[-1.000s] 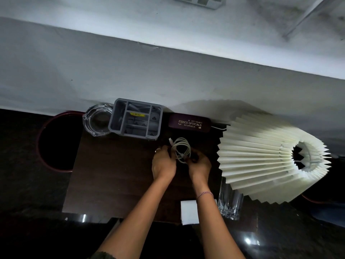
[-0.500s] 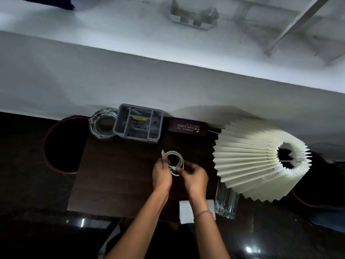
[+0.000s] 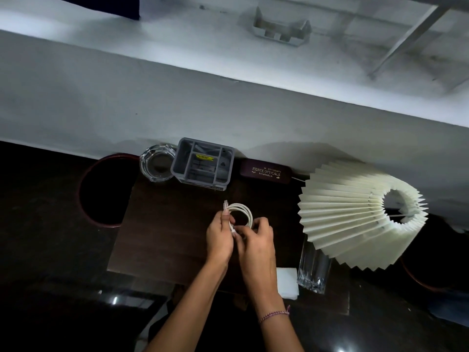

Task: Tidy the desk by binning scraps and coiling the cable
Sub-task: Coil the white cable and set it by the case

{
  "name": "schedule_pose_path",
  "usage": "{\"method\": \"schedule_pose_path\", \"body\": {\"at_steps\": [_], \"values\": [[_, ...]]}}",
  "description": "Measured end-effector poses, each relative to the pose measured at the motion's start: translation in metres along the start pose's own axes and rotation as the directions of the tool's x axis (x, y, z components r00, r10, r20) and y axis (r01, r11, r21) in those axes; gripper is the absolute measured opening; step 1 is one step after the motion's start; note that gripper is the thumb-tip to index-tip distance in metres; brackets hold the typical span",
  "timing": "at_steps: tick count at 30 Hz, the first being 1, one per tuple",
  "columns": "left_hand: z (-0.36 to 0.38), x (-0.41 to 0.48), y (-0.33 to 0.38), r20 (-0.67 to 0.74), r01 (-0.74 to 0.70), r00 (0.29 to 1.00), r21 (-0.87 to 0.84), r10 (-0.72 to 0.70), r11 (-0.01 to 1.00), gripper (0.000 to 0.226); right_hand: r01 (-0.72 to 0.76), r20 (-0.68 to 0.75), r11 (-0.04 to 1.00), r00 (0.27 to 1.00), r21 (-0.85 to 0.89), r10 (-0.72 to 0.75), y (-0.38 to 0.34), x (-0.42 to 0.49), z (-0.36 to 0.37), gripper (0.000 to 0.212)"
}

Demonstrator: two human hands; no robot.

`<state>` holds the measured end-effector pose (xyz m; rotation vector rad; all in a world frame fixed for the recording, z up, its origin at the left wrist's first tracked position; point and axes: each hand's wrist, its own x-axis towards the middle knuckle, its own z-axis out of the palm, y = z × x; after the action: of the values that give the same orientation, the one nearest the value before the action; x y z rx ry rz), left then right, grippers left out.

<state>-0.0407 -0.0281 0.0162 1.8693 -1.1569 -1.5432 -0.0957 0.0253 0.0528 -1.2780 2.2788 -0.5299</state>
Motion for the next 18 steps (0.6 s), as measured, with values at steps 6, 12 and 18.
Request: {"method": "schedule_pose_path", "body": {"at_steps": [6, 12, 18], "values": [[-0.007, -0.007, -0.001, 0.013, -0.144, 0.989, 0.166, 0.144, 0.975, 0.032, 0.01, -0.077, 0.999, 0.997, -0.052, -0.014, -0.008, -0.01, -0.011, 0.015], [-0.016, -0.003, -0.001, 0.019, -0.113, 0.994, 0.14, 0.111, 0.984, 0.035, 0.071, -0.069, 0.997, 0.995, 0.041, -0.068, -0.016, -0.018, -0.012, 0.013], [-0.016, -0.002, 0.001, 0.084, 0.16, 0.986, -0.18, -0.147, 0.971, 0.033, 0.067, 0.02, 0.987, 0.997, 0.145, -0.07, -0.007, -0.022, -0.011, 0.011]]}}
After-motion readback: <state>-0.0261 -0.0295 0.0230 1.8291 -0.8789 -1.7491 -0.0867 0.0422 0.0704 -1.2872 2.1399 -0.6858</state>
